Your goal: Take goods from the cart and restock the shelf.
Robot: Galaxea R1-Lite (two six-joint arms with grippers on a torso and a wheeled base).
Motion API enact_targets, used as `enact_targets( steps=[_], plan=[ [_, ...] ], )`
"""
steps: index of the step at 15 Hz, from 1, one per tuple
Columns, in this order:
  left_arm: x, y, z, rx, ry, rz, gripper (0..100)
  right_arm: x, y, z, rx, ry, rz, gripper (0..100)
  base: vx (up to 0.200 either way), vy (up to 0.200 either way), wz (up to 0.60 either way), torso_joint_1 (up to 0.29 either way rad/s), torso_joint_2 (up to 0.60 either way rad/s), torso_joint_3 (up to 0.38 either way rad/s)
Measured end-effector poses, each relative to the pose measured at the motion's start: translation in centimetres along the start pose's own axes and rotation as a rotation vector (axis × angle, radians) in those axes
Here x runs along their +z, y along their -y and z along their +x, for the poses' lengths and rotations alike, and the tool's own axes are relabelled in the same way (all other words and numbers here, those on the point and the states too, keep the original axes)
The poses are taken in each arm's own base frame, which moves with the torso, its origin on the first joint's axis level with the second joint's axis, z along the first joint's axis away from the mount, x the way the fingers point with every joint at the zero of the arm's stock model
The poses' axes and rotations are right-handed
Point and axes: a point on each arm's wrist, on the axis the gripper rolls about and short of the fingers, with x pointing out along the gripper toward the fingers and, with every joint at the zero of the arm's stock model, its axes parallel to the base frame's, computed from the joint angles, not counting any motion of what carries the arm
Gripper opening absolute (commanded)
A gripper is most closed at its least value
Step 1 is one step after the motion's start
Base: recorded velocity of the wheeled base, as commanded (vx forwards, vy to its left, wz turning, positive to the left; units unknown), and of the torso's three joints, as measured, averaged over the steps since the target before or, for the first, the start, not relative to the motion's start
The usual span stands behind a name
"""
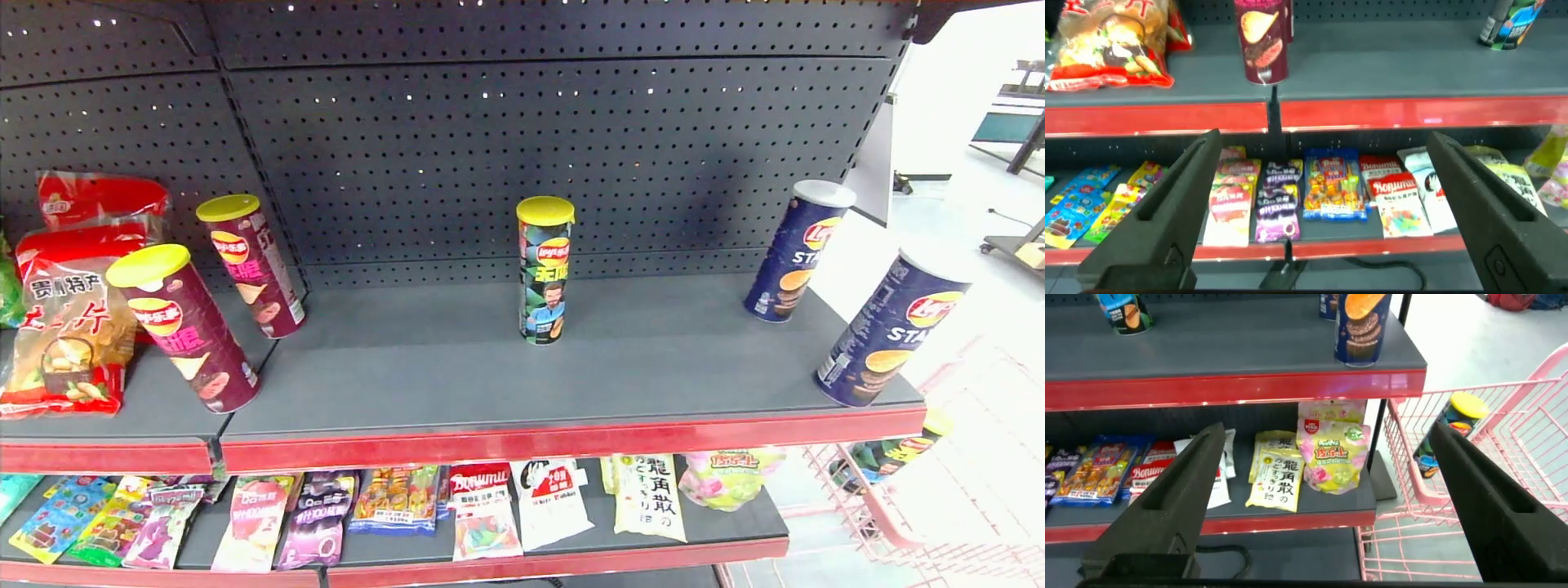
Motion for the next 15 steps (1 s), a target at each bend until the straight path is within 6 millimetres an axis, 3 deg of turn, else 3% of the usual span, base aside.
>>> enact_targets(
  steps=[15],
  plan=[
    [0.0,0.0,0.0,0.0,0.0,-0.001,100,0.0,-0.01,0.0,0.003,0.0,-0.002,100,0.0,-0.2,0.0,0.006,0.01,0.001]
  ],
)
